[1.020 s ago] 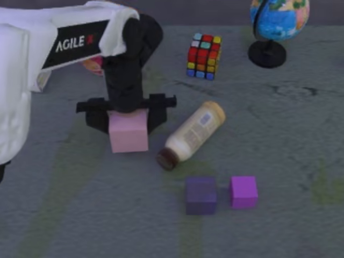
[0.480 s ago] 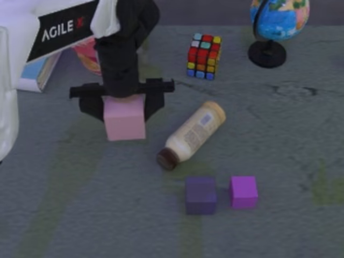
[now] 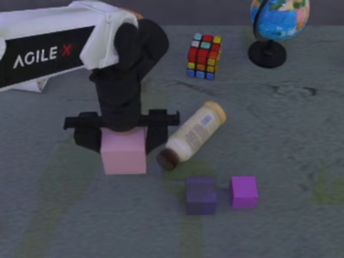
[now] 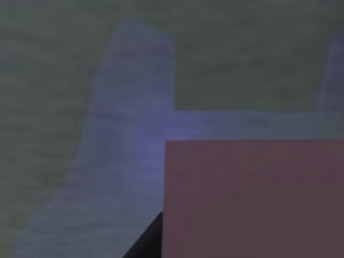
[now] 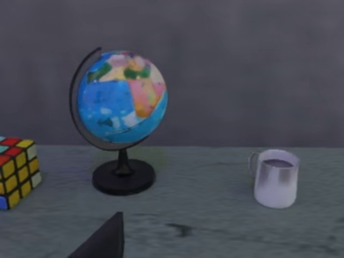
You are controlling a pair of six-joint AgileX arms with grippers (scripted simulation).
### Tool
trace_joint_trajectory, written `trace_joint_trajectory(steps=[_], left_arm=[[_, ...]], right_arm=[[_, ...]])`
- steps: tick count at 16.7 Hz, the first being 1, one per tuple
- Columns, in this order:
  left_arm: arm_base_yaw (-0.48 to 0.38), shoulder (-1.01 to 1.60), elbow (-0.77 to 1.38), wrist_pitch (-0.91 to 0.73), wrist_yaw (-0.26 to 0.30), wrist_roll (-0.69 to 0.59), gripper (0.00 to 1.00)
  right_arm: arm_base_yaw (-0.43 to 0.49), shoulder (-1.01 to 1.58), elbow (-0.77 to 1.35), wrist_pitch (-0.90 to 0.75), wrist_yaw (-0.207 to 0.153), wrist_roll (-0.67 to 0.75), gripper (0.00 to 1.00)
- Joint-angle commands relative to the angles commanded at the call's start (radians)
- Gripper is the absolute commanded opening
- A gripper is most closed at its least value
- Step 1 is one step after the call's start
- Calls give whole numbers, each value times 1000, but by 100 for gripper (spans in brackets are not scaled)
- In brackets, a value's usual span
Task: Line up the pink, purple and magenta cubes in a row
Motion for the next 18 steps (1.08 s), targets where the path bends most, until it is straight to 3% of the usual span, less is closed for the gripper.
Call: trace_joint_trajectory(steps=[4,10,18], left_arm=[[-49,-110,-125,32,1,-31,0],[-47,-105,-140,48,0,-29,0],[-54,-23,-299,294,1,-34,0]], right_arm=[[0,0,0,0,0,0,100],[0,0,0,0,0,0,100],[0,0,0,0,0,0,100]])
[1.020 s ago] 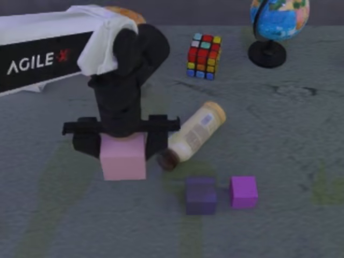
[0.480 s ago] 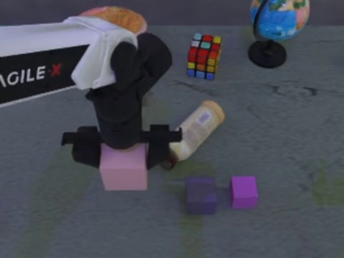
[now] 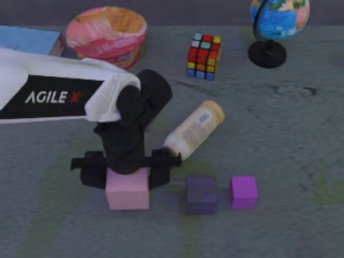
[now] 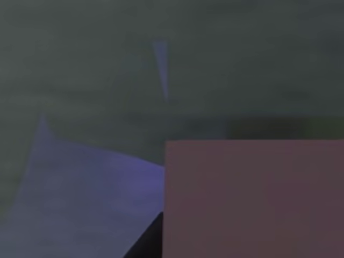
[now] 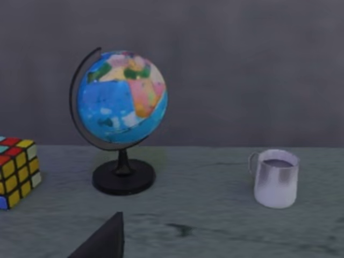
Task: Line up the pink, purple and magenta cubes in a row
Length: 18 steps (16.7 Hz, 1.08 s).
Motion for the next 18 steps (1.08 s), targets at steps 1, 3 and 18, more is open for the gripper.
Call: trace_joint_trajectory(steps=[1,3,18], left_arm=[[0,1,-2,3,0,0,0],[0,1,-2,3,0,0,0],[0,1,-2,3,0,0,100]], right_arm=[[0,0,0,0,0,0,100],[0,0,0,0,0,0,100],[0,0,0,0,0,0,100]])
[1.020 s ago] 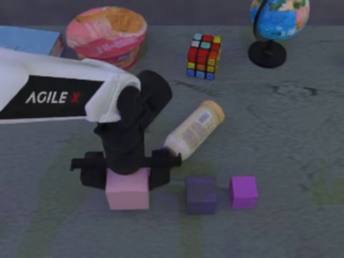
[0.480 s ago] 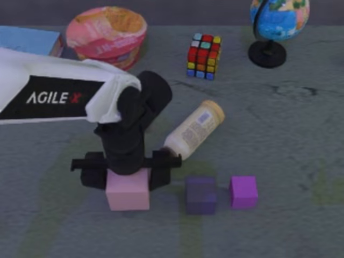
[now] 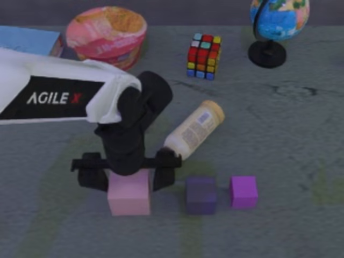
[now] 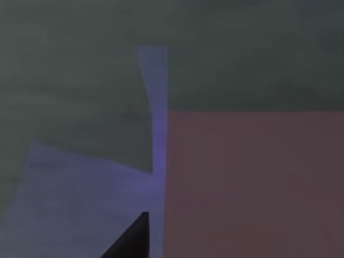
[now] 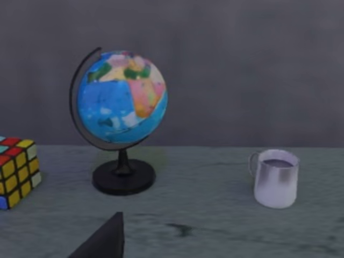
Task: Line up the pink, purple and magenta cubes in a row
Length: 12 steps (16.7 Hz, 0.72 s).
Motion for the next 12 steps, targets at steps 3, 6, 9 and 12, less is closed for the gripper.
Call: trace_joint_trajectory(steps=[3,6,9,12], left_arm=[[0,0,0,0,0,0,100],[0,0,0,0,0,0,100],[2,-2,3,-4,0,0,100],[7,-27,49,-75,-2,-4,100]], right_arm=[[0,0,0,0,0,0,100],[0,0,0,0,0,0,100],[0,0,0,0,0,0,100],[0,0,0,0,0,0,100]])
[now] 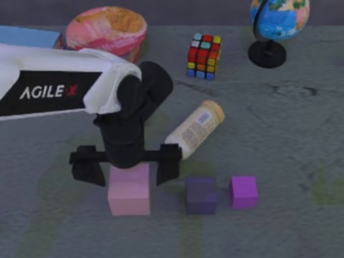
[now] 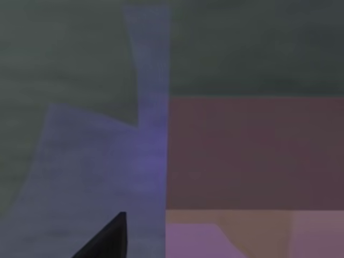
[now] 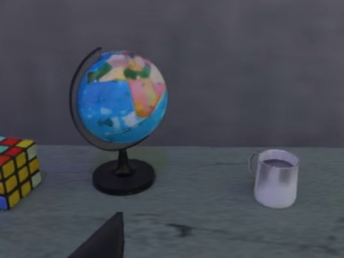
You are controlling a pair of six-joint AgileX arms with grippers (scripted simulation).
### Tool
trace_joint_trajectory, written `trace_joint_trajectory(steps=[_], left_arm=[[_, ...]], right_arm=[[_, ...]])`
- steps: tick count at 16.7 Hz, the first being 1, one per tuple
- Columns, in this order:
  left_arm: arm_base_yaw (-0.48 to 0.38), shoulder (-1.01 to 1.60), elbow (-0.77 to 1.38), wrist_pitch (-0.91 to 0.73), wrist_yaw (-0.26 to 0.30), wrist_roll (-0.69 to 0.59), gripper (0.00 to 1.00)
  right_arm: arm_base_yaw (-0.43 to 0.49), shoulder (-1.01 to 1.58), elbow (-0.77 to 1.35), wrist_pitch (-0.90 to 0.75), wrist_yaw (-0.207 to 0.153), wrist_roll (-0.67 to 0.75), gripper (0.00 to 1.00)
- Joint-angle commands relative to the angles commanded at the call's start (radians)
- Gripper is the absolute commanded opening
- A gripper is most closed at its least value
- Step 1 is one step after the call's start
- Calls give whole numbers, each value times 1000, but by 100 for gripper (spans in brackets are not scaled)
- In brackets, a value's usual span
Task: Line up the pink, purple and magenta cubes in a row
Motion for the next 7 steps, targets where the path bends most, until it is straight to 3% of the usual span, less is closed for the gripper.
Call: trace_joint_trajectory(steps=[7], left_arm=[[13,-78,106,-185,2,0,100]], right_arm=[[0,0,0,0,0,0,100]])
